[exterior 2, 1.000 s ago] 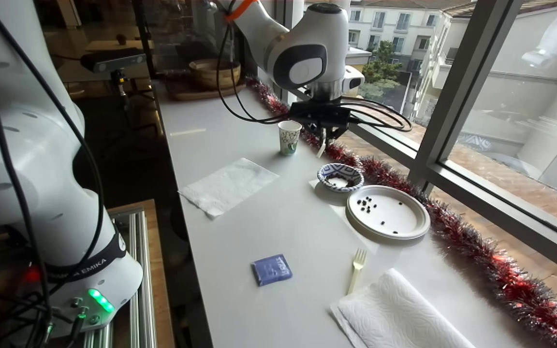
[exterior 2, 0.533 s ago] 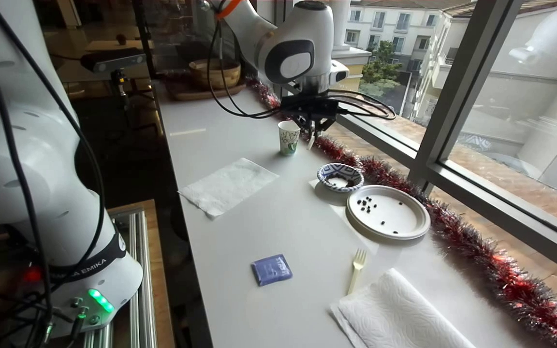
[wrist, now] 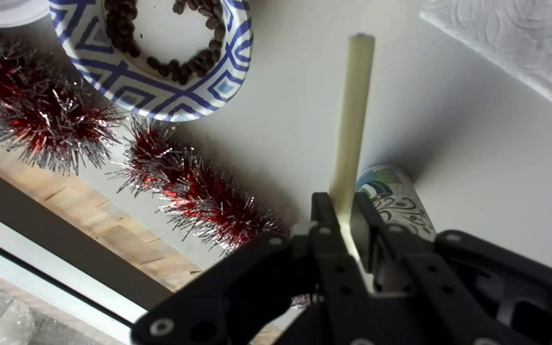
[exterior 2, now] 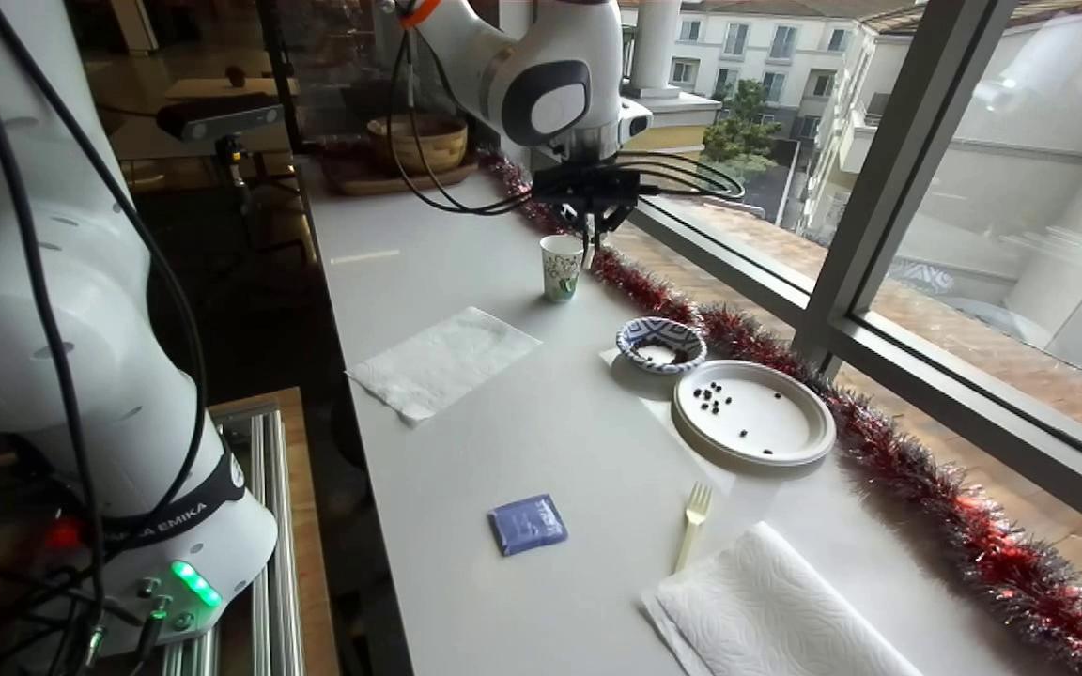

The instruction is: Remove the spoon from the napkin and use it to take some coffee beans from the bowl and put them in the coffee cup.

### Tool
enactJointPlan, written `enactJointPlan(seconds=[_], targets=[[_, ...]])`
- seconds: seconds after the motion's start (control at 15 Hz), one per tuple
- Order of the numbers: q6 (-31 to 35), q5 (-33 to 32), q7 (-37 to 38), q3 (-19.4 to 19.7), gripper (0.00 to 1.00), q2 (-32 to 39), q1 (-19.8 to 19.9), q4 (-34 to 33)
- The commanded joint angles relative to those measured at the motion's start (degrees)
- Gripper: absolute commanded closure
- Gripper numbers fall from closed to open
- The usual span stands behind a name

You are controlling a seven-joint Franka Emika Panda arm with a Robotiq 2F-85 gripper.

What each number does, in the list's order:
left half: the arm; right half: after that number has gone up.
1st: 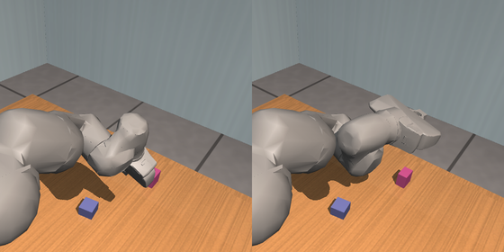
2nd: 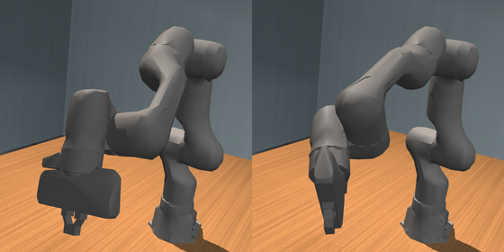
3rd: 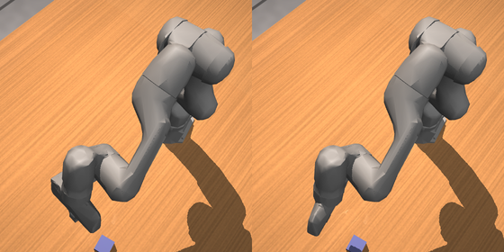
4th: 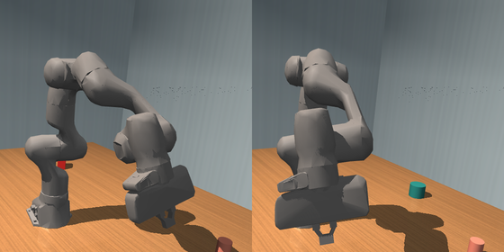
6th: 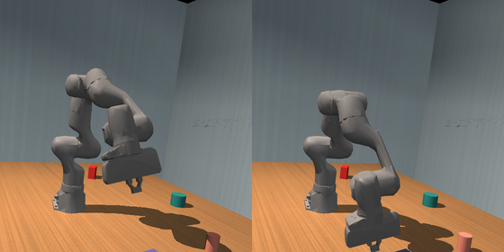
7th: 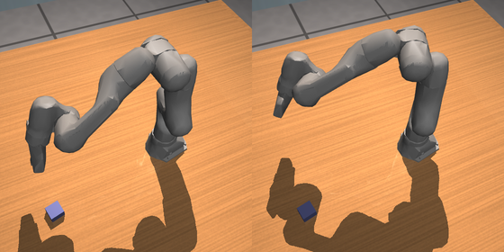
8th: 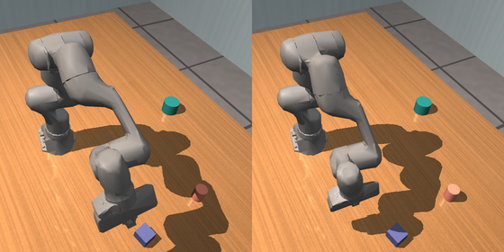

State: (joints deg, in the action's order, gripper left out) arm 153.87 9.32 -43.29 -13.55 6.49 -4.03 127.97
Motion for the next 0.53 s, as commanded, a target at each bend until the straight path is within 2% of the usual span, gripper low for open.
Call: enactJointPlan(seconds=[0.0,0.27,0.47], targets=[[-0.69,-3.97,1.03,0.0,0.96,0.37,-2.54,-2.22],[-1.29,-9.51,2.25,-0.26,0.96,1.1,-5.07,-3.27],[-0.81,-16.24,5.1,0.12,0.96,1.97,-6.89,-3.24]])
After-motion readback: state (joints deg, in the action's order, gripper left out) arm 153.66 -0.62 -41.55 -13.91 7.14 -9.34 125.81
